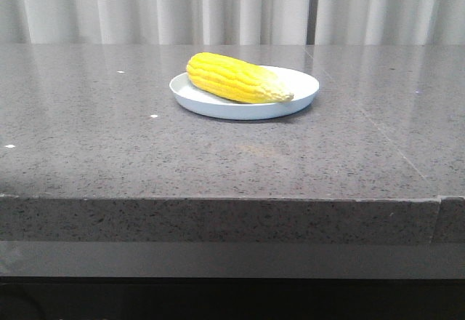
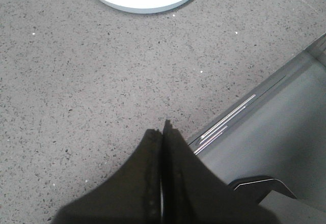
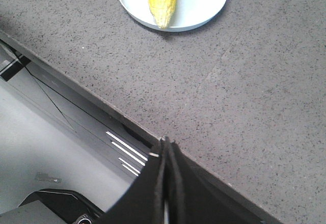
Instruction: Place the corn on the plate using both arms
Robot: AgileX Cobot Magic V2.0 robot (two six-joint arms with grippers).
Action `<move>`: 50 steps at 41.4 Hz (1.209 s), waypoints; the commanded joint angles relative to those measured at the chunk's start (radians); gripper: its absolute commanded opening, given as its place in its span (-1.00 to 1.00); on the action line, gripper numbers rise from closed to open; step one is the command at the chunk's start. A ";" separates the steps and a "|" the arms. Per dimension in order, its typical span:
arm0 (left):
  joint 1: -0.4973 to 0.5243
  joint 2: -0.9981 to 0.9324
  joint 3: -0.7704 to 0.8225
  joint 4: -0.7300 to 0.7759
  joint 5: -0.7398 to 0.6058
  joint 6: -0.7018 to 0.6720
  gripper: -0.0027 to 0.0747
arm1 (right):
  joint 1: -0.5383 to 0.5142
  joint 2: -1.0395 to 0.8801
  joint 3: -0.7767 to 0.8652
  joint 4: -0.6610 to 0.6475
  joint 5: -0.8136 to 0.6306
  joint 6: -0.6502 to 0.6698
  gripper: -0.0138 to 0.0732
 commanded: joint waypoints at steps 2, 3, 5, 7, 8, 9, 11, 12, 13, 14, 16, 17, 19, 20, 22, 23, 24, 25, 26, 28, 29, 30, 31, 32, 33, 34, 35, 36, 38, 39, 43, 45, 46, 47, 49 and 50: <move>-0.007 -0.010 -0.026 -0.009 -0.063 0.000 -0.98 | -0.002 0.003 -0.023 -0.008 -0.073 -0.008 -0.88; -0.007 -0.010 -0.026 -0.009 -0.063 0.000 -0.98 | -0.002 0.003 -0.023 -0.008 -0.073 -0.008 -0.88; -0.009 -0.010 -0.026 -0.009 -0.063 0.000 -0.98 | -0.002 0.003 -0.023 -0.008 -0.073 -0.008 -0.88; -0.018 -0.010 -0.026 -0.011 -0.063 0.000 -0.98 | -0.002 0.003 -0.023 -0.008 -0.072 -0.008 -0.88; -0.021 -0.012 -0.026 -0.013 -0.065 0.000 -0.98 | -0.002 0.003 -0.023 -0.008 -0.072 -0.008 -0.88; -0.023 -0.015 -0.026 -0.013 -0.065 0.000 -0.98 | -0.002 0.003 -0.023 -0.008 -0.072 -0.008 -0.88; -0.016 -0.027 -0.024 -0.013 -0.063 0.000 -0.98 | -0.002 0.003 -0.023 -0.008 -0.072 -0.008 -0.88; -0.011 -0.034 -0.024 -0.015 -0.065 0.000 -0.98 | -0.002 0.003 -0.023 -0.008 -0.072 -0.008 -0.88; 0.003 -0.047 -0.021 -0.020 -0.065 0.000 -0.98 | -0.002 0.003 -0.023 -0.008 -0.072 -0.008 -0.88; 0.013 -0.059 -0.016 -0.022 -0.067 0.000 -0.98 | -0.002 0.003 -0.023 -0.008 -0.072 -0.008 -0.88; 0.044 -0.094 -0.002 0.006 -0.072 0.000 -0.98 | -0.002 0.003 -0.023 -0.008 -0.072 -0.008 -0.88; 0.061 -0.119 0.011 0.024 -0.074 0.000 -0.98 | -0.002 0.003 -0.023 -0.008 -0.072 -0.008 -0.88; 0.105 -0.170 0.043 0.053 -0.087 0.000 -0.98 | -0.002 0.003 -0.023 -0.008 -0.072 -0.008 -0.88; 0.126 -0.193 0.062 0.060 -0.094 0.000 -0.98 | -0.002 0.003 -0.023 -0.008 -0.072 -0.008 -0.88; 0.176 -0.254 0.114 0.073 -0.156 0.000 -0.98 | -0.002 0.003 -0.023 -0.008 -0.072 -0.008 -0.88; 0.214 -0.291 0.149 0.075 -0.202 0.000 -0.98 | -0.002 0.003 -0.023 -0.008 -0.072 -0.008 -0.88; 0.236 -0.321 0.177 0.075 -0.241 0.000 -0.98 | -0.002 0.003 -0.023 -0.008 -0.072 -0.008 -0.88; 0.258 -0.362 0.215 0.075 -0.280 0.000 -0.98 | -0.002 0.003 -0.023 -0.008 -0.072 -0.008 -0.88; 0.288 -0.392 0.245 0.075 -0.331 0.000 -0.98 | -0.002 0.003 -0.023 -0.008 -0.072 -0.008 -0.88; 0.327 -0.462 0.313 0.075 -0.403 0.000 -0.98 | -0.002 0.003 -0.023 -0.008 -0.072 -0.008 -0.88; 0.349 -0.490 0.342 0.075 -0.441 0.000 -0.98 | -0.002 0.003 -0.023 -0.008 -0.072 -0.008 -0.88; 0.363 -0.526 0.379 0.075 -0.468 0.000 -0.98 | -0.002 0.003 -0.023 -0.008 -0.072 -0.008 -0.88; 0.375 -0.550 0.406 0.075 -0.491 0.000 -0.98 | -0.002 0.003 -0.023 -0.008 -0.072 -0.008 -0.88; 0.388 -0.575 0.431 0.075 -0.519 0.000 -0.98 | -0.002 0.003 -0.023 -0.008 -0.072 -0.008 -0.88; 0.397 -0.605 0.463 0.076 -0.537 0.000 -0.98 | -0.002 0.003 -0.023 -0.008 -0.072 -0.008 -0.88; 0.408 -0.633 0.493 0.076 -0.560 0.000 -0.98 | -0.002 0.003 -0.023 -0.008 -0.072 -0.008 -0.88; 0.419 -0.654 0.522 0.076 -0.572 0.000 -0.98 | -0.002 0.003 -0.023 -0.008 -0.072 -0.008 -0.88; 0.431 -0.680 0.542 0.076 -0.589 0.000 -0.98 | -0.002 0.003 -0.023 -0.008 -0.072 -0.008 -0.88; 0.452 -0.720 0.589 0.074 -0.619 -0.005 -0.98 | -0.002 0.003 -0.023 -0.008 -0.072 -0.008 -0.88; 0.462 -0.740 0.614 0.067 -0.637 -0.005 -0.98 | -0.002 0.003 -0.023 -0.008 -0.072 -0.008 -0.88; 0.508 -0.795 0.693 0.039 -0.704 -0.005 -0.98 | -0.002 0.003 -0.023 -0.008 -0.072 -0.008 -0.88; 0.527 -0.821 0.729 0.014 -0.732 -0.005 -0.98 | -0.002 0.003 -0.023 -0.008 -0.072 -0.008 -0.88; 0.534 -0.834 0.743 0.003 -0.740 -0.005 -0.98 | -0.002 0.003 -0.023 -0.008 -0.072 -0.008 -0.88; 0.540 -0.851 0.763 -0.010 -0.748 -0.005 -0.98 | -0.002 0.003 -0.023 -0.008 -0.072 -0.008 -0.88; 0.550 -0.879 0.792 -0.026 -0.756 -0.007 -0.98 | -0.002 0.003 -0.023 -0.008 -0.072 -0.008 -0.88; 0.552 -0.893 0.805 -0.022 -0.752 -0.016 -0.98 | -0.002 0.003 -0.023 -0.008 -0.072 -0.008 -0.88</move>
